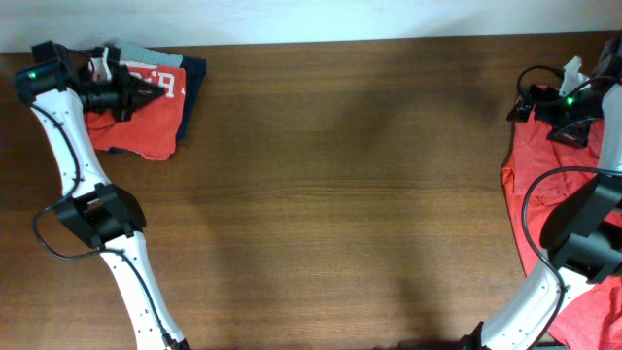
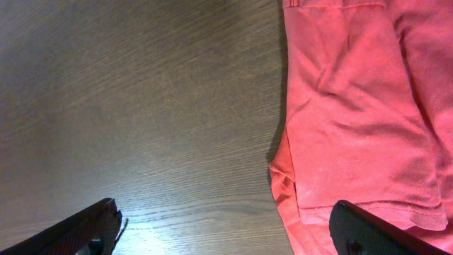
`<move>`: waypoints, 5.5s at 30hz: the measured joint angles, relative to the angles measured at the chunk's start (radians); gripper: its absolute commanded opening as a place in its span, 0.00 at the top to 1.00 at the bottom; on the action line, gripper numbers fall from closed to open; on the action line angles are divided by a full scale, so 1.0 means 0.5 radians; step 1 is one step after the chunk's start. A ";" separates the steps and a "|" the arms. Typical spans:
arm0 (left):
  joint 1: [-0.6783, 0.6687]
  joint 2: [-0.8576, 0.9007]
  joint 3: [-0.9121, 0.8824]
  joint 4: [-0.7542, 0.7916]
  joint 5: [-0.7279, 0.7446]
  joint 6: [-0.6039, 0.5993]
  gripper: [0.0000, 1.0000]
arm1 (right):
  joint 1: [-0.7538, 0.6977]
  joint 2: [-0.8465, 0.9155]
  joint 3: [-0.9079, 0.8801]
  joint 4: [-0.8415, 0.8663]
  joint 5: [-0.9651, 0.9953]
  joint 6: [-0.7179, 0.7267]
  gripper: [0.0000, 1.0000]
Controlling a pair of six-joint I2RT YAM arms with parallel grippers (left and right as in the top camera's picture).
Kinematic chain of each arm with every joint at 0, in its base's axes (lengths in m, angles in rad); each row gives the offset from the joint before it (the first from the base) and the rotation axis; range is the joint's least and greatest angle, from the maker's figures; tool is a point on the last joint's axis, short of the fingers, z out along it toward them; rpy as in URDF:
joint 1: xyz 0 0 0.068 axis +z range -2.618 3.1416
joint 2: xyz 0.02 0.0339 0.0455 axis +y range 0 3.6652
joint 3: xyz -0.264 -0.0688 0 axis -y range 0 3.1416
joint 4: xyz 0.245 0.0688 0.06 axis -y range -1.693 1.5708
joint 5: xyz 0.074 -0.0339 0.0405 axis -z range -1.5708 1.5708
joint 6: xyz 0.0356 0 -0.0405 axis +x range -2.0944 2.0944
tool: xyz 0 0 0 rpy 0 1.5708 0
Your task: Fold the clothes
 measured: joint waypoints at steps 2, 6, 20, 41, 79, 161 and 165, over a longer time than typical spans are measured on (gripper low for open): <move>0.000 0.000 -0.007 0.031 -0.162 0.086 1.00 | 0.000 0.000 0.000 0.000 0.000 0.000 0.01; 0.000 0.000 -0.047 0.160 -0.338 0.224 1.00 | 0.000 0.000 0.000 0.000 0.000 0.001 0.01; -0.049 -0.033 -0.095 0.269 -0.224 0.359 1.00 | 0.000 0.000 0.000 0.000 0.000 0.001 0.01; -0.367 -1.392 0.016 0.175 -0.867 0.134 0.01 | 0.000 0.000 0.000 0.000 0.000 0.001 0.01; -0.367 -1.315 -0.008 0.167 -0.970 0.126 0.01 | 0.000 0.000 0.000 0.000 0.000 0.002 0.01; -0.367 -1.315 -0.008 0.167 -0.970 0.126 0.01 | 0.954 -1.302 0.000 -0.001 0.001 0.001 0.01; -0.367 -1.315 -0.008 0.167 -0.970 0.126 0.01 | 1.186 -1.478 0.000 -0.001 0.001 0.001 0.01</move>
